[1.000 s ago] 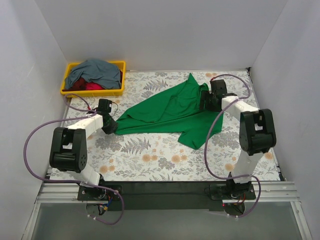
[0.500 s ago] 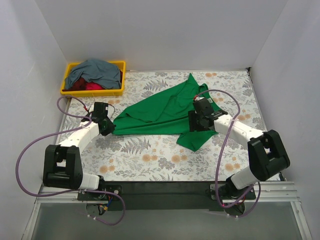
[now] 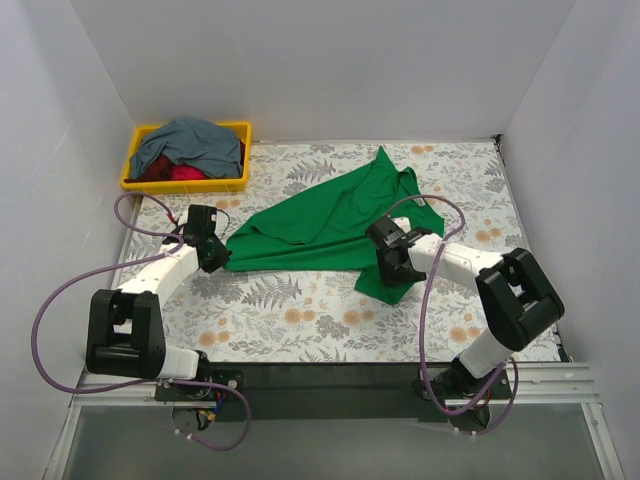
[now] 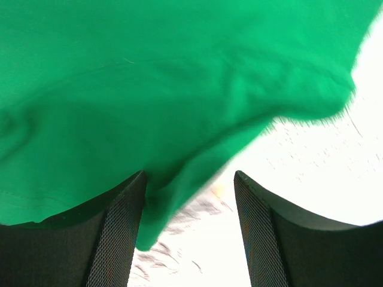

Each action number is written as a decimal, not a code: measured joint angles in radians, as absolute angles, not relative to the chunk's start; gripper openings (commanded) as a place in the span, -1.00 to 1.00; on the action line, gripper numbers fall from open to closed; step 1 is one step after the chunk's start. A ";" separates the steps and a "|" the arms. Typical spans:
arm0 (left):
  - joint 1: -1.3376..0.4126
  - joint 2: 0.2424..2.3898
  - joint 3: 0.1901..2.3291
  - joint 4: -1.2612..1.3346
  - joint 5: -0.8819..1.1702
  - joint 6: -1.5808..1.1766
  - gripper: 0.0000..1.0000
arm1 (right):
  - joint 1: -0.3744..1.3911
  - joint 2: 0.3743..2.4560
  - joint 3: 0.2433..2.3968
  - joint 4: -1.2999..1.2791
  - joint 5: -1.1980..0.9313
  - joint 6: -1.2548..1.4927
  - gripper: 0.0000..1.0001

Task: Fold and stack the t-shirts
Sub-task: Flatten the tshirt out

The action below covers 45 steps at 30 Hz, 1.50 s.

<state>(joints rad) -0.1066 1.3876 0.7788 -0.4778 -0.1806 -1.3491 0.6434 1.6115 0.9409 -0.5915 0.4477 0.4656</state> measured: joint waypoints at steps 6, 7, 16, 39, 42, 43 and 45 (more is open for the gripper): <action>-0.107 1.386 0.778 -0.478 -0.183 -1.349 -1.00 | 0.635 1.437 0.798 -0.666 0.477 0.529 0.35; -0.107 1.386 0.778 -0.478 -0.184 -1.348 -1.00 | 0.628 1.401 0.775 -0.678 0.474 0.541 0.35; -0.107 1.385 0.778 -0.479 -0.192 -1.346 -1.00 | 0.402 1.111 0.608 -0.646 0.334 0.572 0.21; -0.107 1.384 0.776 -0.479 -0.191 -1.345 -1.00 | 0.387 1.221 0.580 -0.459 0.131 0.562 0.09; -0.107 1.384 0.776 -0.479 -0.191 -1.343 -1.00 | 0.439 1.266 0.613 -0.484 0.189 0.572 0.09; -0.107 1.384 0.776 -0.479 -0.191 -1.342 -1.00 | 0.450 1.275 0.619 -0.490 0.202 0.575 0.10; -0.107 1.384 0.776 -0.479 -0.191 -1.342 -1.00 | 0.474 1.290 0.627 -0.498 0.233 0.582 0.08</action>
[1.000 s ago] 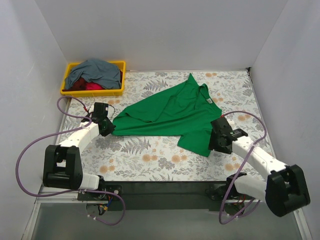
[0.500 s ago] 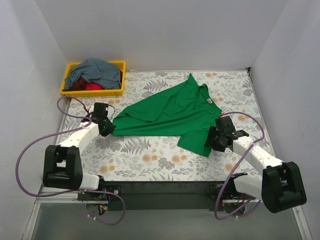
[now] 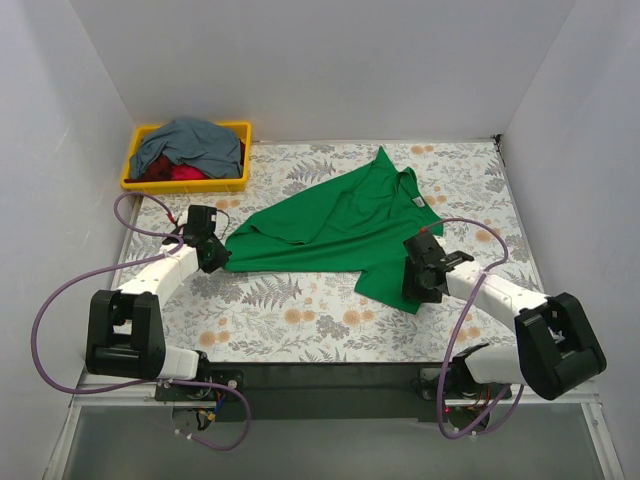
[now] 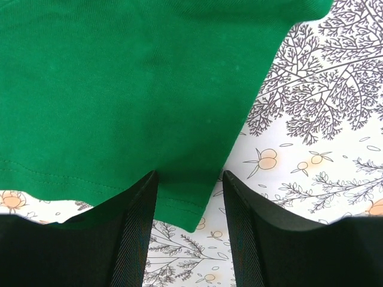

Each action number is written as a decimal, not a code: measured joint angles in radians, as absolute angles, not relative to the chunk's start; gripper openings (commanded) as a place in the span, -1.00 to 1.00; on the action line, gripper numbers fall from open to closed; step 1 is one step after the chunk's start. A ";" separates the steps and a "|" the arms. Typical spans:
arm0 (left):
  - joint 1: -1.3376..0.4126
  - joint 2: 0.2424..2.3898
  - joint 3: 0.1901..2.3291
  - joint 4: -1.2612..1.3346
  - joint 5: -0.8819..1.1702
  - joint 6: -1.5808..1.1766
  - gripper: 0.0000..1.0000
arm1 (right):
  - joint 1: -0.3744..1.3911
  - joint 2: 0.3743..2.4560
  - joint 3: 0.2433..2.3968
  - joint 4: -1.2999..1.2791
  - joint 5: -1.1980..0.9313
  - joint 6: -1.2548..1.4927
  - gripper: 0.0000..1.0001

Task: Fold and stack the t-shirts
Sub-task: Flatten the tshirt out

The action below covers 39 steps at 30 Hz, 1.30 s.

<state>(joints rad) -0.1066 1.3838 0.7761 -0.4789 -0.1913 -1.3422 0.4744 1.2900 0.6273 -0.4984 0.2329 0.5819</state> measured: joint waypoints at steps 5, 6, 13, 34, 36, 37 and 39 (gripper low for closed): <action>-0.107 1.384 0.776 -0.479 -0.191 -1.342 -1.00 | 0.519 1.315 0.640 -0.505 0.280 0.608 -0.26; -0.107 1.384 0.776 -0.479 -0.191 -1.342 -1.00 | 0.523 1.319 0.641 -0.502 0.281 0.614 -0.33; -0.107 1.384 0.776 -0.479 -0.191 -1.342 -1.00 | 0.554 1.350 0.659 -0.492 0.282 0.629 -0.97; -0.099 1.301 1.230 -0.654 -0.183 -1.357 -1.00 | 0.374 1.181 1.343 -0.699 0.614 0.304 -0.97; -0.100 1.216 1.272 -0.674 -0.184 -1.352 -1.00 | 0.379 1.111 1.414 -0.709 0.625 0.262 -0.97; -0.100 1.162 1.292 -0.679 -0.184 -1.348 -1.00 | 0.379 1.079 1.452 -0.724 0.625 0.239 -0.97; -0.101 1.053 1.337 -0.689 -0.183 -1.339 -1.00 | 0.381 1.017 1.528 -0.738 0.620 0.194 -0.97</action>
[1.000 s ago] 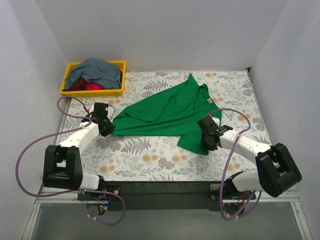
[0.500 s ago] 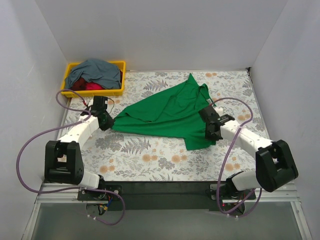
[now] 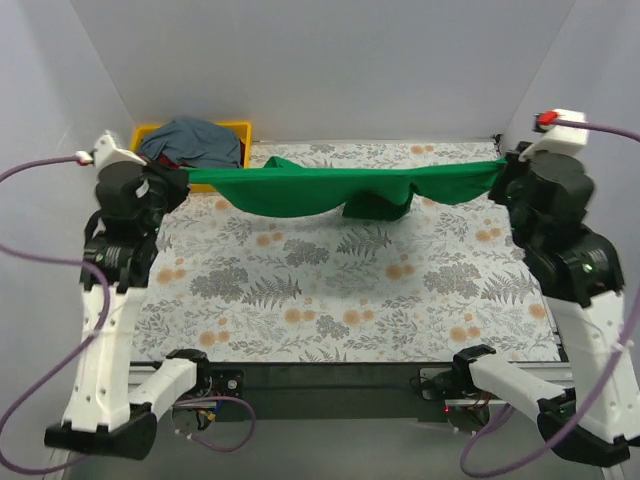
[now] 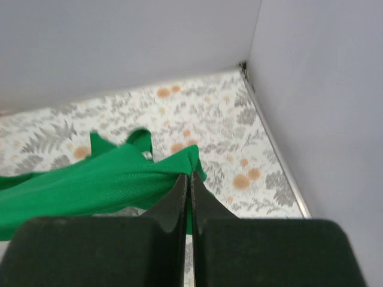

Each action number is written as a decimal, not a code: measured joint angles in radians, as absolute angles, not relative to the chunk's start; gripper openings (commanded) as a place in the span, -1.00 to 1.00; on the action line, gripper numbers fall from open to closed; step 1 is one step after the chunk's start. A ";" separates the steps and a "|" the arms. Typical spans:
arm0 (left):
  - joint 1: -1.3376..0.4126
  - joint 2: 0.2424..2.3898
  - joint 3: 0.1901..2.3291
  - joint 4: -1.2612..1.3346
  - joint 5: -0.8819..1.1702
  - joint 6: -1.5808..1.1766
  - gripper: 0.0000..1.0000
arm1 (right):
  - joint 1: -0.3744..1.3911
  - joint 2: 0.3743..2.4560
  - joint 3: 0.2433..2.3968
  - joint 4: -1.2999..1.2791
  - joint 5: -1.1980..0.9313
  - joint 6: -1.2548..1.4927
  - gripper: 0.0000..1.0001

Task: Fold and stack the t-shirts
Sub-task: Flatten the tshirt out

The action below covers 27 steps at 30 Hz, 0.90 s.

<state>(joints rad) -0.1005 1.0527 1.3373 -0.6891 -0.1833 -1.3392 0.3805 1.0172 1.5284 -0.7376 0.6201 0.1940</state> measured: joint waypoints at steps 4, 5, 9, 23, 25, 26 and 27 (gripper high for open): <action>-0.102 0.878 1.464 -0.696 -0.177 -1.315 -1.00 | 0.382 0.918 1.681 -0.754 0.578 0.096 -0.97; -0.102 0.845 1.502 -0.698 -0.173 -1.310 -1.00 | 0.382 0.896 1.716 -0.756 0.559 0.068 -0.97; -0.102 0.777 1.653 -0.707 -0.146 -1.289 -1.00 | 0.382 0.833 1.852 -0.761 0.480 -0.021 -0.97; -0.108 0.824 1.557 -0.700 -0.102 -1.229 -1.00 | 0.380 0.944 1.906 -0.697 0.434 -0.216 -0.97; -0.108 0.879 1.454 -0.666 -0.119 -1.219 -1.00 | 0.380 1.000 1.798 -0.636 0.470 -0.241 -0.97; -0.108 0.921 1.403 -0.647 -0.127 -1.218 -1.00 | 0.379 1.034 1.733 -0.594 0.492 -0.252 -0.97; -0.108 0.966 1.351 -0.617 -0.133 -1.217 -1.00 | 0.378 1.065 1.652 -0.532 0.511 -0.267 -0.97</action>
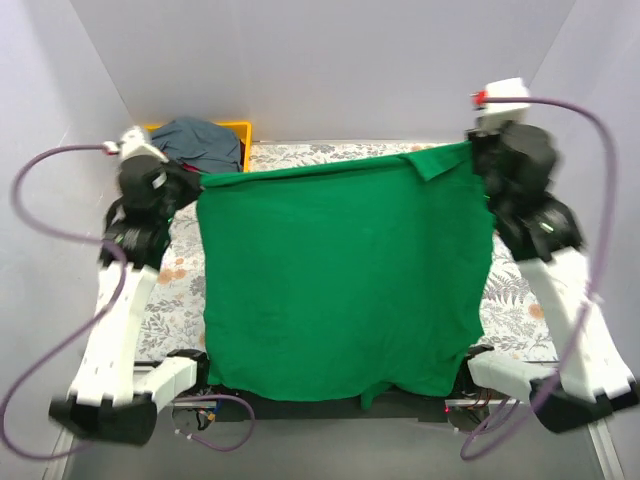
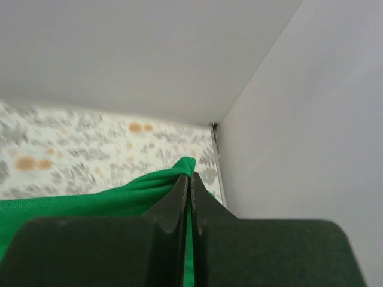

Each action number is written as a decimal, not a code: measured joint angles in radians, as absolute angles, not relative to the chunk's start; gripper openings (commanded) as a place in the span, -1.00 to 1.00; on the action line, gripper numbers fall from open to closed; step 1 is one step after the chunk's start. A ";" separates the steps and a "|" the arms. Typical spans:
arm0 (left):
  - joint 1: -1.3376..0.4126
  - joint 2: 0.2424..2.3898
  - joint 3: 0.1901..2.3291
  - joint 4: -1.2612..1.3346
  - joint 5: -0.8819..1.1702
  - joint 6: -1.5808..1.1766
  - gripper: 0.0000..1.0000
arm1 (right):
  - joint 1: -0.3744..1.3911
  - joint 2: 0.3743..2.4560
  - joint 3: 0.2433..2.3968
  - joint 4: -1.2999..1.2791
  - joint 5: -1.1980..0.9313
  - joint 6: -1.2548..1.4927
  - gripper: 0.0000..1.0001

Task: Fold and stack the t-shirts
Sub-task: Flatten the tshirt out, then fold the tshirt

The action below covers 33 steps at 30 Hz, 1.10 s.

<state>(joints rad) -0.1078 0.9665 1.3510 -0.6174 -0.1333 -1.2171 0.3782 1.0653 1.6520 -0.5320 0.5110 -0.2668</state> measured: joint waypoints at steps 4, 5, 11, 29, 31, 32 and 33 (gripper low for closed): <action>-0.107 1.234 1.194 -0.522 -0.156 -1.223 -1.00 | 0.364 1.242 1.375 -0.343 0.555 -0.315 -0.97; -0.107 1.306 1.167 -0.503 -0.162 -1.227 -1.00 | 0.356 1.294 1.324 -0.312 0.557 -0.321 -0.97; -0.103 1.648 1.108 -0.427 -0.175 -1.265 -1.00 | 0.292 1.540 1.185 -0.146 0.519 -0.320 -0.97; -0.086 1.884 1.293 -0.368 -0.171 -1.280 -1.00 | 0.226 1.759 1.286 -0.102 0.396 -0.231 -0.97; -0.086 1.884 1.299 -0.378 -0.168 -1.279 -1.00 | 0.221 1.747 1.287 -0.143 0.384 -0.204 -0.97; -0.086 1.884 1.304 -0.386 -0.168 -1.279 -1.00 | 0.218 1.740 1.287 -0.164 0.379 -0.189 -0.97; -0.086 1.884 1.310 -0.394 -0.168 -1.279 -1.00 | 0.217 1.733 1.287 -0.182 0.374 -0.178 -0.97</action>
<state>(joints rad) -0.0860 1.8835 1.3098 -0.3939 -0.1680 -1.2789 0.2173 1.7332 1.2869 -0.1822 0.3740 -0.1780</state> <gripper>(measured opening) 0.029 0.021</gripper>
